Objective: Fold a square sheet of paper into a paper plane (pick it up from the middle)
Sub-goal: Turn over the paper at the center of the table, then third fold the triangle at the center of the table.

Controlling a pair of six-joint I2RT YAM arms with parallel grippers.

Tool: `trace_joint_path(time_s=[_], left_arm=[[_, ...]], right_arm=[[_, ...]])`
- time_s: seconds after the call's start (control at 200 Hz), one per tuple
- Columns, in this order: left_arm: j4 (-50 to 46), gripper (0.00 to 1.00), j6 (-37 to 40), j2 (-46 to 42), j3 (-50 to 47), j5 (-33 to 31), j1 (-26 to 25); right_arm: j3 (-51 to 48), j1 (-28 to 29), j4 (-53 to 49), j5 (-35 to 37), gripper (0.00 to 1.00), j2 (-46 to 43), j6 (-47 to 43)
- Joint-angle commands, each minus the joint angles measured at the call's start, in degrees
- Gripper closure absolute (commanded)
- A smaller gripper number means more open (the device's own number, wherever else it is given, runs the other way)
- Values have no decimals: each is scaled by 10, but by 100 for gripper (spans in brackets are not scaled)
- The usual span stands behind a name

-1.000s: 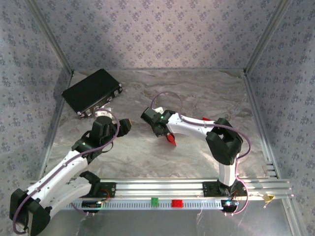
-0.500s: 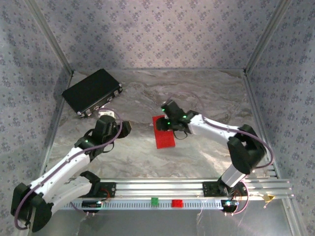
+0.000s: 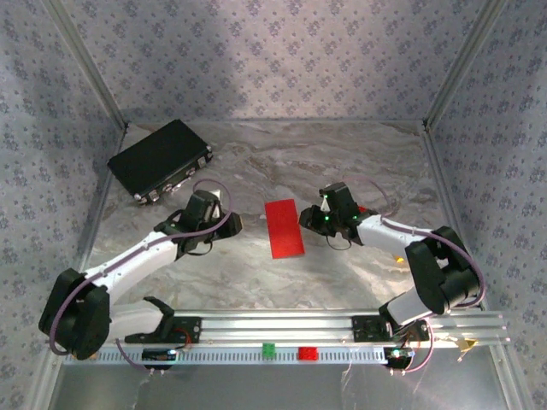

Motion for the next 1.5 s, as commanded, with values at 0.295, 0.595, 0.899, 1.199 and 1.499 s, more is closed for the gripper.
trace_joint_path(time_s=[0.295,0.595,0.899,1.199,1.499], left_arm=[[63,55,-39,87,41,94,-13],[73,56,-38,156,79,128,-35],[100,56,-52,200,94,169,-34],[115,55,-60,244,111,193,-34],[130,58,-74,295,125,210,-34]], right_arm=[[0,-19,47,-92,78,40,17],[5,-21,62,-124,81,80,19],[24,-21,60,-149,80,125,17],[4,-24,26,-131,82,162,22],[-17,-24,22,-111,84,165,41]])
